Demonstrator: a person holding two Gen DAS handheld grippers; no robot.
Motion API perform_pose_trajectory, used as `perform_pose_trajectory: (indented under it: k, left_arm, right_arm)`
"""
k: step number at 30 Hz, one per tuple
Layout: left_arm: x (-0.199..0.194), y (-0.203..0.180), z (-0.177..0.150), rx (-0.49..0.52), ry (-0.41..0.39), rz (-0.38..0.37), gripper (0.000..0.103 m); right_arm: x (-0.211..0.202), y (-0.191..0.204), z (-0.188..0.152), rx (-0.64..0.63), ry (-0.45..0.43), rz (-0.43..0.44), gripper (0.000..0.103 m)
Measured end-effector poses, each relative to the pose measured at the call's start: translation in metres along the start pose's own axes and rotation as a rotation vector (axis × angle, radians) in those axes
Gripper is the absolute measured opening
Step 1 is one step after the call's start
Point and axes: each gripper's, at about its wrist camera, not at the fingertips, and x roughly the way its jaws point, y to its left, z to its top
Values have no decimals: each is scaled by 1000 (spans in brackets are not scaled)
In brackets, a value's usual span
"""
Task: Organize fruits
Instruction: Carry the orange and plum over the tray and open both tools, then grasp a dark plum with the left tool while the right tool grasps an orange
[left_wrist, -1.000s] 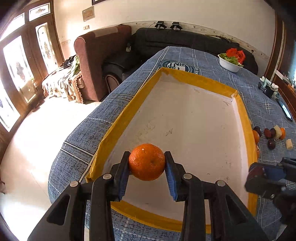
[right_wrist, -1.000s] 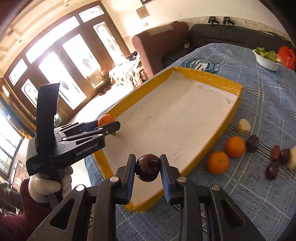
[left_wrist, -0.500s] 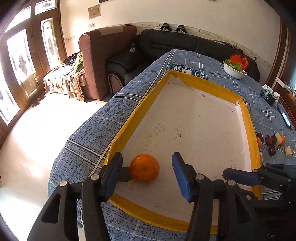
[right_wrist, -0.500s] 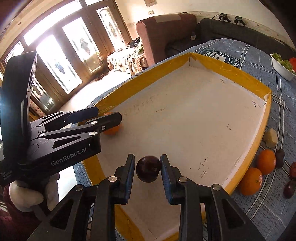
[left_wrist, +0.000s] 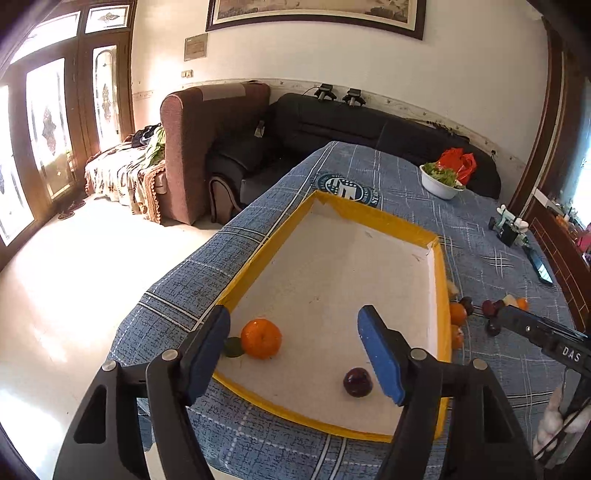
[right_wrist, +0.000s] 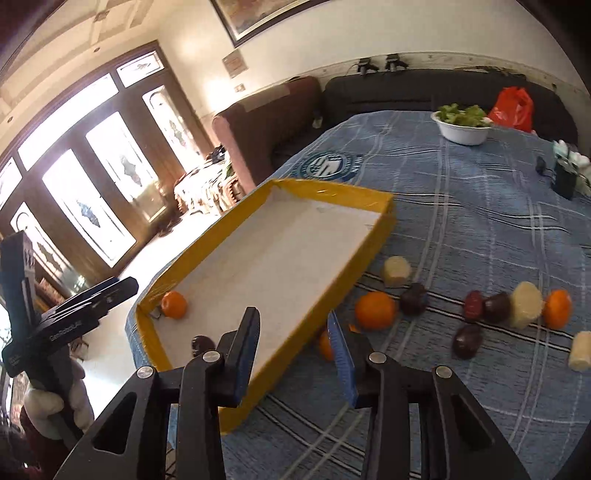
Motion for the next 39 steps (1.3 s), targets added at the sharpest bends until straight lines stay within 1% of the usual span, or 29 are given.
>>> perform_pose_trajectory:
  k: [3, 6, 9, 12, 16, 20, 22, 24, 29, 31, 33, 37, 38, 39]
  left_arm:
    - [-9, -11, 1, 0, -27, -31, 75]
    - [-12, -25, -1, 18, -34, -51, 76]
    - [-8, -38, -6, 46, -23, -72, 76]
    - [-5, -50, -9, 81, -20, -88, 76]
    - [-5, -64, -12, 150, -40, -103, 76]
    - [-1, -71, -13, 185, -48, -104, 76]
    - [4, -71, -13, 184, -41, -108, 76]
    - [8, -66, -14, 173, -33, -107, 76]
    - [14, -57, -15, 147, -29, -114, 76]
    - [15, -54, -14, 142, -27, -115, 76]
    - [17, -51, -14, 136, -28, -118, 76]
    - [17, -50, -14, 130, -28, -125, 76]
    - [16, -50, -15, 129, -30, -127, 76]
    - [16, -50, -15, 130, -31, -129, 76]
  right_arm:
    - [-23, -42, -1, 86, -37, -51, 42]
    - [-42, -76, -8, 162, -56, -91, 42]
    - [-51, -92, -20, 187, -50, -116, 42]
    - [-44, -99, -28, 186, -19, -122, 42]
    - [-27, -96, -29, 156, 11, -110, 42]
    - [-10, -85, -24, 97, 33, -86, 42]
    - [1, -73, -21, 51, 52, -63, 42]
    - [13, -60, -18, 8, 70, -72, 42]
    - [47, -55, -1, 63, 81, -58, 43]
    - [60, -54, 4, 76, 98, -66, 43]
    - [74, -51, 7, 71, 120, -79, 43]
    - [85, -38, 9, 30, 134, -91, 43]
    - [87, -36, 8, 26, 144, -90, 40]
    - [86, -35, 7, 19, 140, -94, 39]
